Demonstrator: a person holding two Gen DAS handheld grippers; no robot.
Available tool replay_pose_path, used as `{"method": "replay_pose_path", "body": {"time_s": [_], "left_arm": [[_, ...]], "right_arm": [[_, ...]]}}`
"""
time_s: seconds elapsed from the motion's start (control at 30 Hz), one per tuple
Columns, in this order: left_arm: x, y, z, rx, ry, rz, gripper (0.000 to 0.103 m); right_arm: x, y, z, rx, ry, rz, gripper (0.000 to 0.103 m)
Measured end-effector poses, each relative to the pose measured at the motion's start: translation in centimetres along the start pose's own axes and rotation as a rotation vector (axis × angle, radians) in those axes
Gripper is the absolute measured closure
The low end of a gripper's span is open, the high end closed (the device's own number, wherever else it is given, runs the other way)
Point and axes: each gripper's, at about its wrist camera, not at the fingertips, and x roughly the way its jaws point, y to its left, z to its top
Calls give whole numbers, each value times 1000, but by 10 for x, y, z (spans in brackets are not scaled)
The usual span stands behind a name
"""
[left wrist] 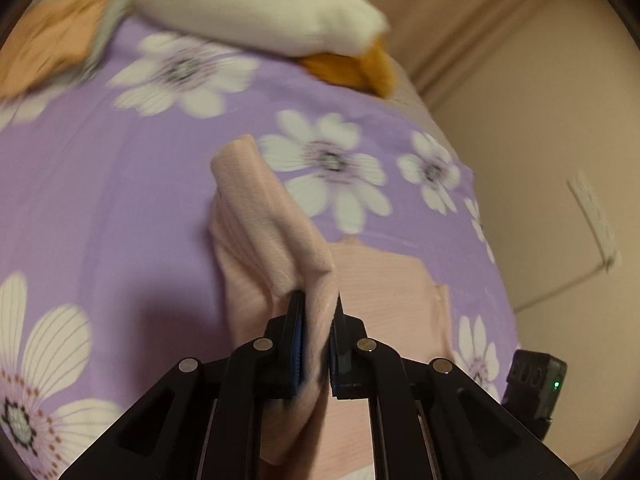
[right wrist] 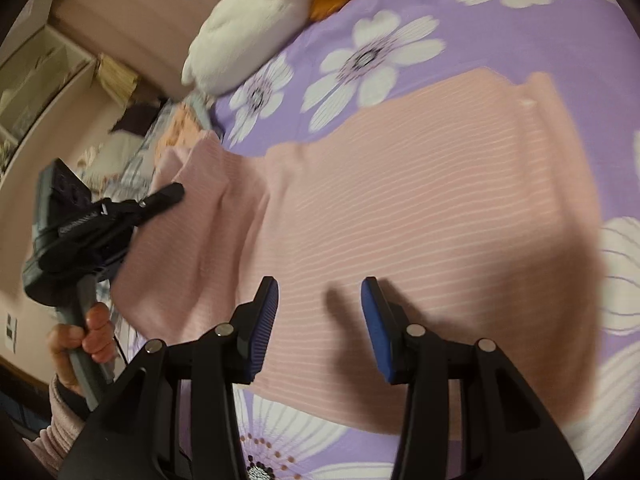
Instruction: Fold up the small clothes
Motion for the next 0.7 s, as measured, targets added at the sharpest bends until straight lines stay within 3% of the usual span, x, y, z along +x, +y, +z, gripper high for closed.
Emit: {"method": "replay_pose_path", "body": {"time_s": [0.17, 0.3, 0.37, 0.5, 0.53, 0.6, 0.63, 0.67, 0.7], "left_arm": [[46, -51, -15, 103, 76, 7, 96], [99, -69, -41, 117, 228, -17, 96], [111, -71, -50, 103, 299, -54, 96], [96, -69, -56, 111, 299, -75, 95], [91, -68, -56, 113, 291, -82, 91], [70, -59, -56, 125, 252, -76, 75], [62, -55, -55, 126, 234, -72, 54], [53, -47, -54, 121, 214, -67, 40], [43, -38, -54, 115, 191, -63, 39]], "right_arm": [[-24, -26, 2, 50, -52, -22, 59], [-35, -45, 3, 97, -74, -39, 57], [-40, -54, 3, 123, -85, -40, 53], [-39, -58, 8, 151, -87, 1, 52], [-36, -56, 10, 145, -77, 23, 52], [-27, -49, 14, 132, -46, 68, 50], [-21, -43, 17, 120, -33, 85, 48], [-15, -37, 20, 103, -22, 89, 47], [-10, -33, 23, 85, -16, 84, 45]]}}
